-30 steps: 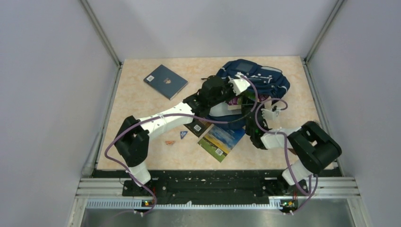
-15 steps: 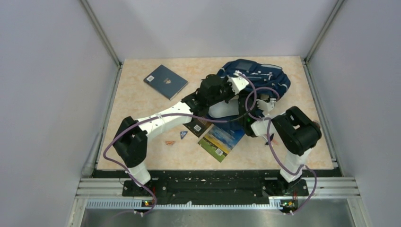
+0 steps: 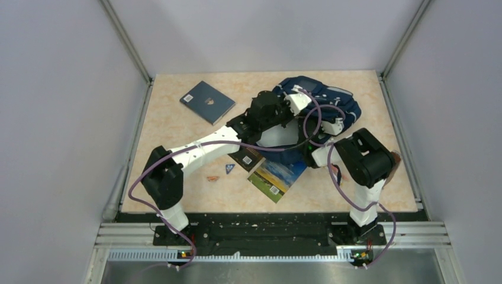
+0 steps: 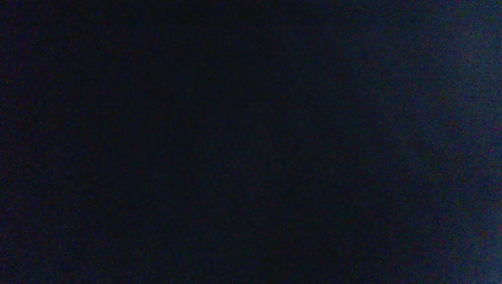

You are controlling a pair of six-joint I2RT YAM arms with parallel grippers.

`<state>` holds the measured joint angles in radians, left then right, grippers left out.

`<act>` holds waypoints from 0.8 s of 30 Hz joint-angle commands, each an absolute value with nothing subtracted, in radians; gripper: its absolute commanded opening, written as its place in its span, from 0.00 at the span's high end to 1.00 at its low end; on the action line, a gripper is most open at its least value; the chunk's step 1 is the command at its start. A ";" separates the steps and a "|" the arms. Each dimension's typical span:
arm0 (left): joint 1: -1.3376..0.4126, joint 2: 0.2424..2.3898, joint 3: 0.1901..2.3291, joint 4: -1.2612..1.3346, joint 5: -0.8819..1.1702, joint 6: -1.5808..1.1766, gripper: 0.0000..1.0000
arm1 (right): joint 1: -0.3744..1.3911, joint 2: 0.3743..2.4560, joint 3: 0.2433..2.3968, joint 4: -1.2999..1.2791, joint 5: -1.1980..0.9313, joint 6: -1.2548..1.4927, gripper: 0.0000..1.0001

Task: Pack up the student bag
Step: Place the book in the student bag.

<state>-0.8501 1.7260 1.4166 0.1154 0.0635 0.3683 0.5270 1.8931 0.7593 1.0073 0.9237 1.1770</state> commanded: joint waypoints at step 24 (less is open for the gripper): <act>-0.805 1.811 1.681 0.046 0.017 0.198 1.00 | 0.671 1.516 0.459 1.072 0.704 0.880 0.09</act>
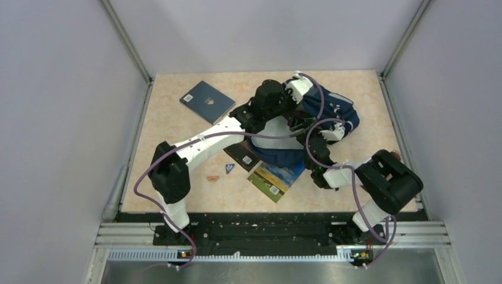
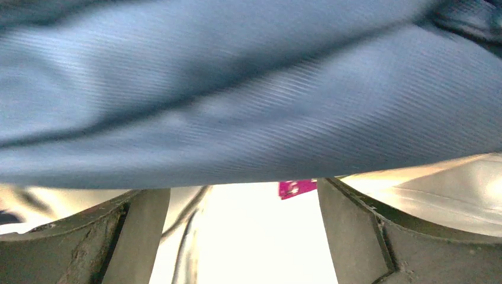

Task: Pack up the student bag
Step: Place the book in the student bag.

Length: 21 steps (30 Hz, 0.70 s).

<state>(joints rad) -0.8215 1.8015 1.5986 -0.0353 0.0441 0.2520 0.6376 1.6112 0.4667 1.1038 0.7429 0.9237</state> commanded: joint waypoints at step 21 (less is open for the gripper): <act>-0.796 1.693 1.557 0.022 -0.066 0.103 0.29 | 0.752 0.849 0.363 0.403 0.457 0.429 0.01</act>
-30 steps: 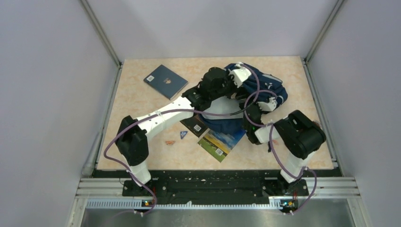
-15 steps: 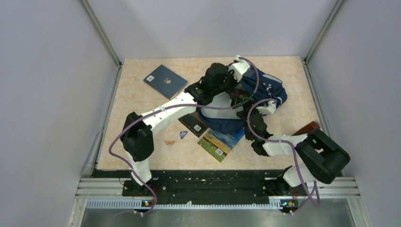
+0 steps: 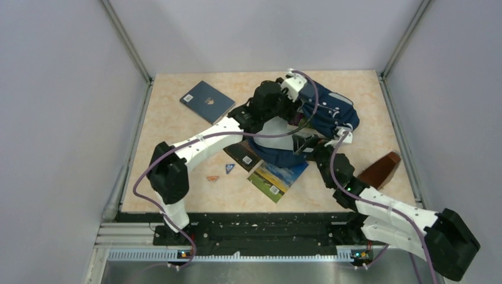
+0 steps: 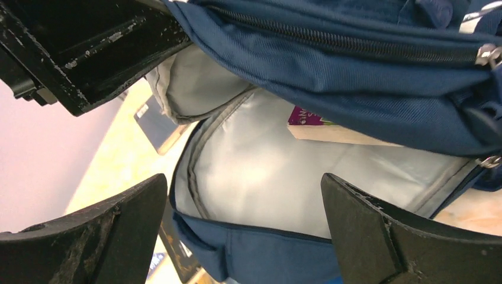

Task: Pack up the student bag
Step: Place the book in the student bag, then pick up the book from the center of the board.

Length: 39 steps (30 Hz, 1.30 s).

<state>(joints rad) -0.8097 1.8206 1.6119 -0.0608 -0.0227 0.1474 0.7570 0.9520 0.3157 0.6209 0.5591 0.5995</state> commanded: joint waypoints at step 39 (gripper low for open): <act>-0.108 1.644 1.058 0.078 -0.090 -0.659 0.19 | 0.627 1.912 1.401 0.161 -0.240 0.287 0.09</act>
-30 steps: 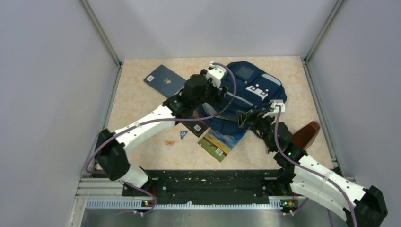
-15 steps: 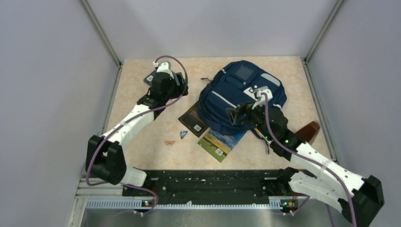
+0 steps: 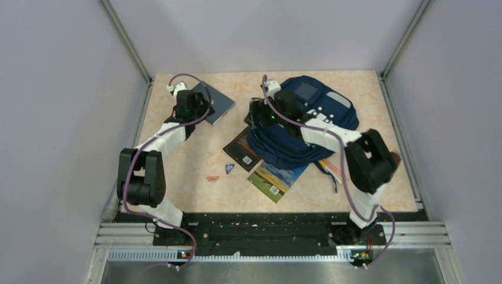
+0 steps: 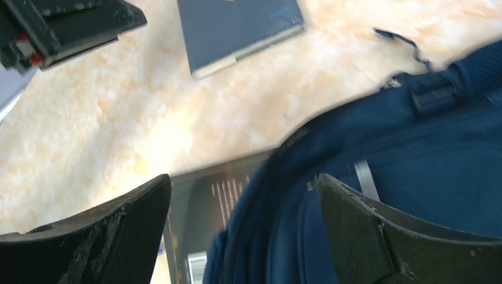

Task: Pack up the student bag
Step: Pick up the book from the center of the board.

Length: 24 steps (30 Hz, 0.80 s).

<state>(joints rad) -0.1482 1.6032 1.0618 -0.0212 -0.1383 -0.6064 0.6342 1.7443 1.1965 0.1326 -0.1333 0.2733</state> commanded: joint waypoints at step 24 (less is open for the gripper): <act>0.035 1.913 1.157 0.186 0.035 -0.790 0.21 | 0.597 2.767 2.384 0.021 -0.095 0.543 0.14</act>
<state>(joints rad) 0.0109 1.8988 1.1179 0.1162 0.0048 -0.7734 0.6056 2.7216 2.3268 0.0227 -0.1612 0.5056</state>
